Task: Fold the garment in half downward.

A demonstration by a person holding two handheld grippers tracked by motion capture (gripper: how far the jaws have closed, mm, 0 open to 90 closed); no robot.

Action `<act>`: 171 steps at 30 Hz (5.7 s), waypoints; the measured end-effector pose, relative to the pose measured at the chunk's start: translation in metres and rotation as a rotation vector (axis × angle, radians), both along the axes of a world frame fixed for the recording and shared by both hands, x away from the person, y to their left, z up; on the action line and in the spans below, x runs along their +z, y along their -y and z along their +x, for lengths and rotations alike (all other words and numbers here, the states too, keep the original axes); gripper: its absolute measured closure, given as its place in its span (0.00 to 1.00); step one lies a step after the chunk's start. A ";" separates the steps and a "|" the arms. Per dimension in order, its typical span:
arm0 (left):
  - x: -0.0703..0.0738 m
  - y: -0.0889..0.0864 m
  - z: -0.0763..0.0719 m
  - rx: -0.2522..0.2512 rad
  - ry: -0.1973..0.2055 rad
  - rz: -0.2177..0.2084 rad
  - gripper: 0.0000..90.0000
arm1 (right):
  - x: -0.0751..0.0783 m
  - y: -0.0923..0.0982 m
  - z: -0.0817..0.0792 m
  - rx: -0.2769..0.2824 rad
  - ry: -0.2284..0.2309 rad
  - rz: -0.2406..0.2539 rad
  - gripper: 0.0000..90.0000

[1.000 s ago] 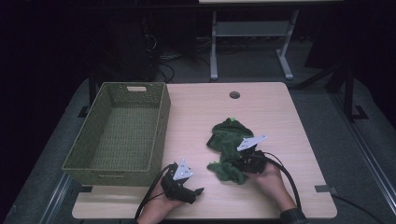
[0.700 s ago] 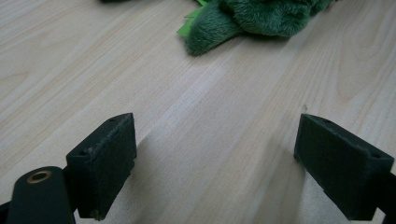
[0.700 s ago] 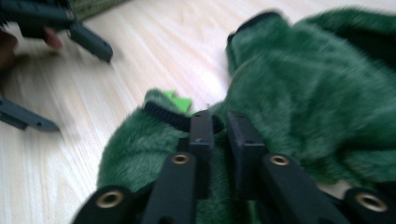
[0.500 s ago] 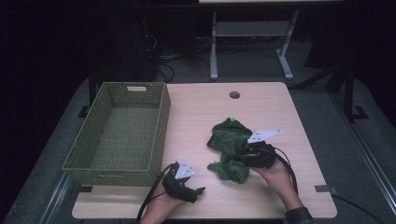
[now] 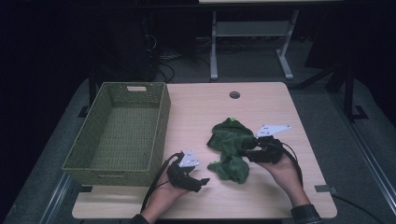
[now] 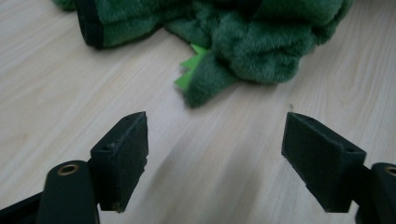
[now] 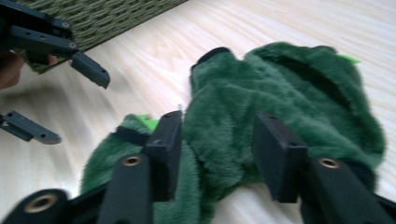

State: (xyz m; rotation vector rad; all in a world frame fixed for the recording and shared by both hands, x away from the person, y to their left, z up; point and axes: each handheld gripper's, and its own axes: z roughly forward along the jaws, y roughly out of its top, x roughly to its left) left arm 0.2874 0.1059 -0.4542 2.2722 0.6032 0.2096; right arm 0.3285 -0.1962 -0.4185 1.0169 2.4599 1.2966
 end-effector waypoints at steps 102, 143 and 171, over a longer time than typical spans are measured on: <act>0.078 0.056 0.107 -0.037 0.070 -0.216 0.96 | 0.035 0.035 0.047 -0.106 0.058 -0.006 0.98; -0.010 0.051 0.043 -0.243 -0.039 -0.039 0.96 | -0.045 0.026 -0.043 0.061 -0.080 -0.068 0.97; 0.023 0.024 0.015 -0.209 0.004 -0.086 0.71 | -0.023 0.040 -0.071 0.030 -0.012 0.008 0.80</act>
